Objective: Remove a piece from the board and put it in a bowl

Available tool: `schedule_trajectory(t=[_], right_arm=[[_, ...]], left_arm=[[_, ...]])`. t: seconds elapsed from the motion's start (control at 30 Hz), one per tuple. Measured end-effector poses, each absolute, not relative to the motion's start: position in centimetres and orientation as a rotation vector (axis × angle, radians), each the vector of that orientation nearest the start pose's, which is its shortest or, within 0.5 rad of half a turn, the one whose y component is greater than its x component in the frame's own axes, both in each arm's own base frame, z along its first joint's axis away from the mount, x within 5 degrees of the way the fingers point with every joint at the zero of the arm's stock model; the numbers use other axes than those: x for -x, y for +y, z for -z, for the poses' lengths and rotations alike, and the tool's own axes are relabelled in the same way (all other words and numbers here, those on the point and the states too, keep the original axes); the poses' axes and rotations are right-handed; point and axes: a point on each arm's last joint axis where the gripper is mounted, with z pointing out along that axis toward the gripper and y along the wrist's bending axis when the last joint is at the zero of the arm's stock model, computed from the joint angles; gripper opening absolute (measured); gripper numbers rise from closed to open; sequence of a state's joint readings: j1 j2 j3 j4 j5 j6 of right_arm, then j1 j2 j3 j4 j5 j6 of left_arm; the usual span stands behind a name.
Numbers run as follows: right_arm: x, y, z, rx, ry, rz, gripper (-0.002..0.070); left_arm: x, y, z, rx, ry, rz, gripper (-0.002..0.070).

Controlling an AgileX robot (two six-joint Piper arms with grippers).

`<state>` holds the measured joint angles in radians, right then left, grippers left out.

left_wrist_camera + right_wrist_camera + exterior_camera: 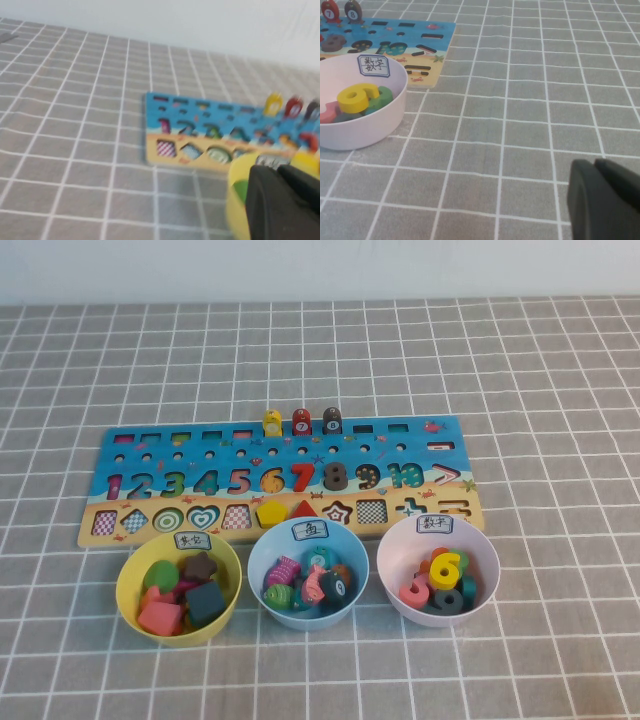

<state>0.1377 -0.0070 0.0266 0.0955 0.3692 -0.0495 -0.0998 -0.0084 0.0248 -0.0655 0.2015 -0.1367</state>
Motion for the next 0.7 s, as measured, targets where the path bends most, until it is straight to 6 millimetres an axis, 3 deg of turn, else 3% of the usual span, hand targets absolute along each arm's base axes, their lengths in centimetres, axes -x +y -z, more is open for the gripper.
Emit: schedule_trajectory(t=[0.2, 0.53, 0.7], right_arm=[[-5.2, 1.0, -17.2, 0.116, 1.87, -0.154, -0.0017], [-5.2, 1.0, -17.2, 0.116, 1.87, -0.154, -0.0017], [-5.2, 1.0, -17.2, 0.116, 1.87, -0.154, -0.0017]], left_arm=[[-5.6, -0.7, -19.5, 0.256, 1.608, 0.426, -0.0005], [-5.6, -0.7, -20.2, 0.32, 1.573, 0.497, -0.0005], [-6.1, -1.2, -23.6, 0.322, 1.76, 0.493, -0.0005]])
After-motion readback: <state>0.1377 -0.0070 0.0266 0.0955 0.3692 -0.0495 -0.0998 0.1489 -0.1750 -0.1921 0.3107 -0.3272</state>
